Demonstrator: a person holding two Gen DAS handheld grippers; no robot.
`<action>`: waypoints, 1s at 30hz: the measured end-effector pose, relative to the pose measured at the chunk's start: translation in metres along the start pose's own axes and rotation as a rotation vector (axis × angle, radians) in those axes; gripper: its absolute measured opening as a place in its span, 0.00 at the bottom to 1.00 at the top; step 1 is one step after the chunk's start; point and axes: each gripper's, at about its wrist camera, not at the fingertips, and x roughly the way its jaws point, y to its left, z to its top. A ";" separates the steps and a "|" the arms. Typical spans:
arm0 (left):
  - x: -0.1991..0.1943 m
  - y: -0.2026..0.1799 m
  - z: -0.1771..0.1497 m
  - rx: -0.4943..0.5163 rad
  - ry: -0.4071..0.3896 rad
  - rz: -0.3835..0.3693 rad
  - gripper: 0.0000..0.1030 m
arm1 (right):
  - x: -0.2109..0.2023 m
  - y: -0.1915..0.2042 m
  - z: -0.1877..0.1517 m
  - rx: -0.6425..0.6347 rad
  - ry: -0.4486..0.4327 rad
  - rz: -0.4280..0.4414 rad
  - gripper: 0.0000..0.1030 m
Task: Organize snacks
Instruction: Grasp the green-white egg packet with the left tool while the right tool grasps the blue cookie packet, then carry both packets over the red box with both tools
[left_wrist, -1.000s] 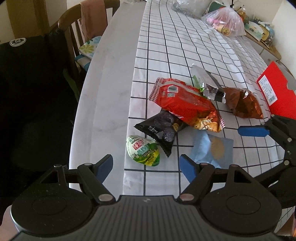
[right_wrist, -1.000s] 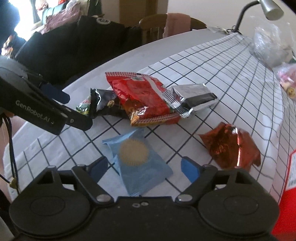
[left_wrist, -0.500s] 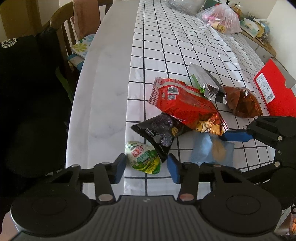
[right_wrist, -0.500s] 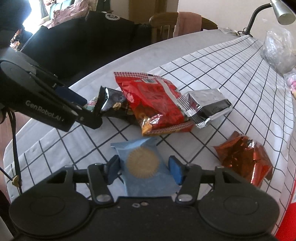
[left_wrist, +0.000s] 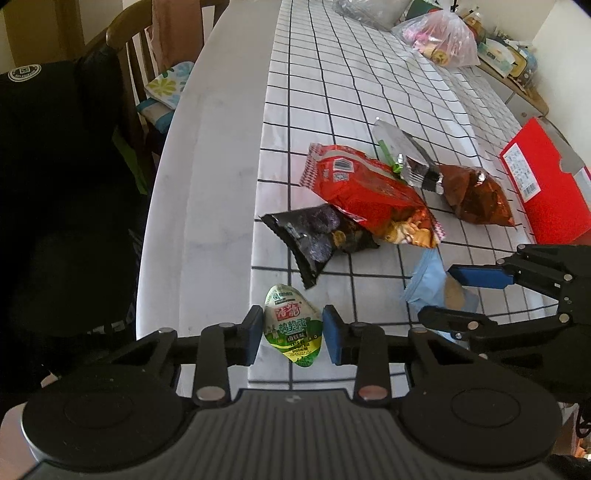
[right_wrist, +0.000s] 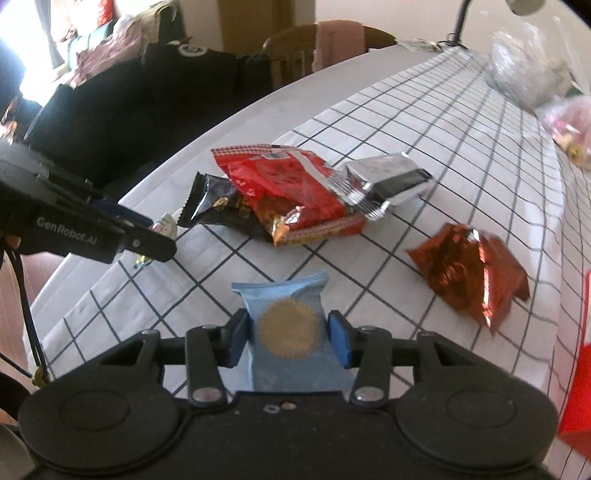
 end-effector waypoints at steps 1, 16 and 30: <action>-0.002 -0.001 0.000 0.000 0.001 -0.002 0.33 | -0.003 -0.001 -0.001 0.012 -0.005 -0.001 0.43; -0.042 -0.058 0.019 0.093 -0.080 -0.058 0.33 | -0.081 -0.034 -0.005 0.168 -0.138 -0.056 0.43; -0.077 -0.156 0.058 0.222 -0.210 -0.112 0.33 | -0.159 -0.093 -0.013 0.261 -0.283 -0.162 0.43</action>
